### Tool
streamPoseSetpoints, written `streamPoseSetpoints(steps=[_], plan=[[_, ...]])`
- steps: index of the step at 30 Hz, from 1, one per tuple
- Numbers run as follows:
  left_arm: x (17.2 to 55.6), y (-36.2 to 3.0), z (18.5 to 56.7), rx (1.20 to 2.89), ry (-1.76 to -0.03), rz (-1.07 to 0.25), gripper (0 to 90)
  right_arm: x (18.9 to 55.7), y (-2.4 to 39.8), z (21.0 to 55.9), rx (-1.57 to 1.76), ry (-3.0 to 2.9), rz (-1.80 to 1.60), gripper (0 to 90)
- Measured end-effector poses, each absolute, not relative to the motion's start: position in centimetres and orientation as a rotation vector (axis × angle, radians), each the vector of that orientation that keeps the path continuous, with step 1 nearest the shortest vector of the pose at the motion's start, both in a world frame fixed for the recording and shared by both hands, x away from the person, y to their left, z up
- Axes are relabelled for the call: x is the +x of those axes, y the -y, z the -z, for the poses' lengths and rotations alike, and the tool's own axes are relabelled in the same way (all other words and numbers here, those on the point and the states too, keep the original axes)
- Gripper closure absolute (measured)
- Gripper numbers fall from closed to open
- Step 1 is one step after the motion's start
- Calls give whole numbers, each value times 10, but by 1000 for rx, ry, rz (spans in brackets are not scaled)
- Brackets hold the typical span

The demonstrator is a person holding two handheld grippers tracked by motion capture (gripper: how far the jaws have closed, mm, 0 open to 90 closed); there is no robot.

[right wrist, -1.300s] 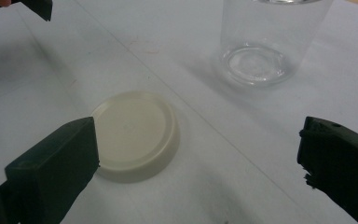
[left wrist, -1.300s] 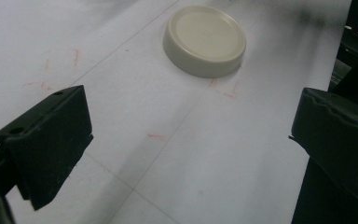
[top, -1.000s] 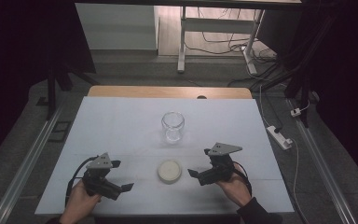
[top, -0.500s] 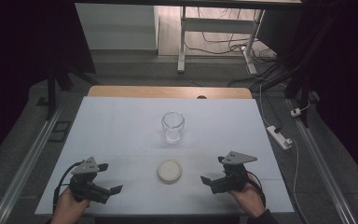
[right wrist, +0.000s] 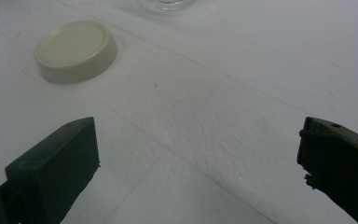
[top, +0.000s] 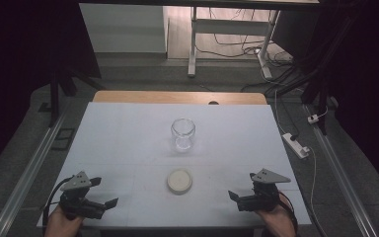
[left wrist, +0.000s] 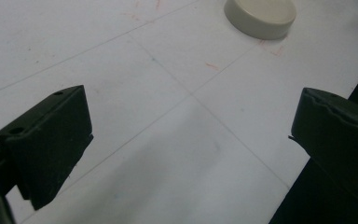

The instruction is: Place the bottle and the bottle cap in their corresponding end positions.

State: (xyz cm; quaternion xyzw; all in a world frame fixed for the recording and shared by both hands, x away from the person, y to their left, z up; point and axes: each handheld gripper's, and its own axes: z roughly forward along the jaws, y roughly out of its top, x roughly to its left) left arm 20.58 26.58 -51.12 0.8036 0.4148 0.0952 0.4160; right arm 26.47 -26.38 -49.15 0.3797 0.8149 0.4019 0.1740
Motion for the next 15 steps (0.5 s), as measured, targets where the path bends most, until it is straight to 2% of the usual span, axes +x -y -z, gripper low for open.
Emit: streamPoseSetpoints(steps=[15], plan=[[191, -284, 517, 1994, -1127, -265, 0, 249, 289, 497, 1185, -2269, -1079, 0]])
